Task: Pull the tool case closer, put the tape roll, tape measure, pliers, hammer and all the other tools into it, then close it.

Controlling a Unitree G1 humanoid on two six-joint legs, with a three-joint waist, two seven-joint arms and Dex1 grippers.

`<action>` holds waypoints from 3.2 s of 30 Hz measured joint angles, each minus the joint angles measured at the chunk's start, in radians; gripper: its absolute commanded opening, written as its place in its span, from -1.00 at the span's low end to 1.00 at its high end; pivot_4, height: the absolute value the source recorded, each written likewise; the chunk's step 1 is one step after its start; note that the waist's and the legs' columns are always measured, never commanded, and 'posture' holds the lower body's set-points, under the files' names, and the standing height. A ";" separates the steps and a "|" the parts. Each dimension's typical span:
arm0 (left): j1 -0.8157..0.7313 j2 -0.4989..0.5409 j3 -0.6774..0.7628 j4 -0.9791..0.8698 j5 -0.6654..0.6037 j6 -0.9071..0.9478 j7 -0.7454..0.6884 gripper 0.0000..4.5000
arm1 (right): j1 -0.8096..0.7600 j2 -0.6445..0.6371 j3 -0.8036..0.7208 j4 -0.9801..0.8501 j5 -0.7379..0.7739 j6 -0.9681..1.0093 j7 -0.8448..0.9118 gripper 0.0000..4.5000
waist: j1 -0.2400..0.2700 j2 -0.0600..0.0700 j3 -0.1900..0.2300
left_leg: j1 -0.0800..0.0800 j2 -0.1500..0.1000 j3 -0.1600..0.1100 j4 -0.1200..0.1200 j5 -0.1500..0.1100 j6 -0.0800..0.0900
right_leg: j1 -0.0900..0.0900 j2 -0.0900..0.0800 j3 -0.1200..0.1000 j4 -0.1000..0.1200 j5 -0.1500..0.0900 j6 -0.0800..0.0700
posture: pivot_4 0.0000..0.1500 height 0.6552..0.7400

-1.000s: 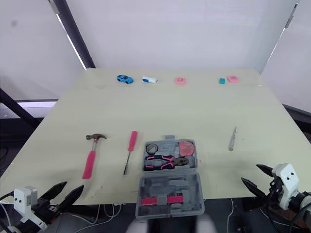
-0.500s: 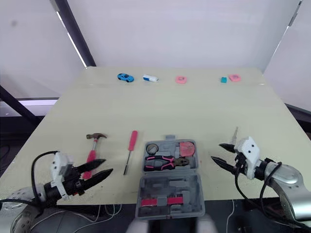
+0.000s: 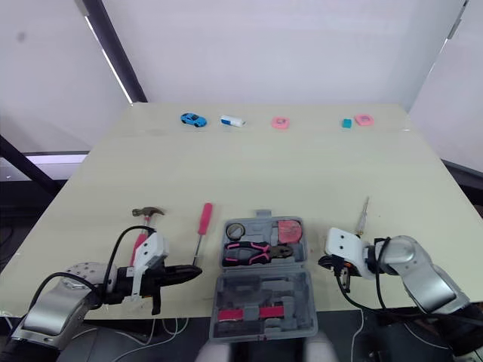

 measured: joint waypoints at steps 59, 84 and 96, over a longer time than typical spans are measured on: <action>-0.402 -0.214 -0.160 0.363 0.228 -0.026 0.034 -0.97 | -0.346 0.186 0.166 0.335 -0.181 0.119 0.032 -0.97 | 0.004 -0.001 0.000 | -0.001 0.000 -0.002 0.017 0.000 0.000 | 0.001 0.001 0.000 0.017 0.002 0.004 | 1.00 1.00; -0.447 -0.273 -0.172 0.425 0.270 -0.084 0.007 -0.97 | -0.313 0.149 0.124 0.323 -0.191 0.110 0.030 -0.97 | 0.010 -0.001 0.001 | -0.002 0.000 -0.002 0.016 0.000 0.000 | 0.001 0.001 0.000 0.015 0.002 0.004 | 1.00 1.00; -0.447 -0.273 -0.170 0.435 0.279 -0.107 0.014 -0.97 | -0.311 0.157 0.121 0.326 -0.196 0.106 0.009 -0.97 | 0.007 -0.001 0.001 | -0.002 0.000 -0.003 0.016 0.000 0.000 | 0.001 0.001 0.000 0.016 0.002 0.004 | 1.00 1.00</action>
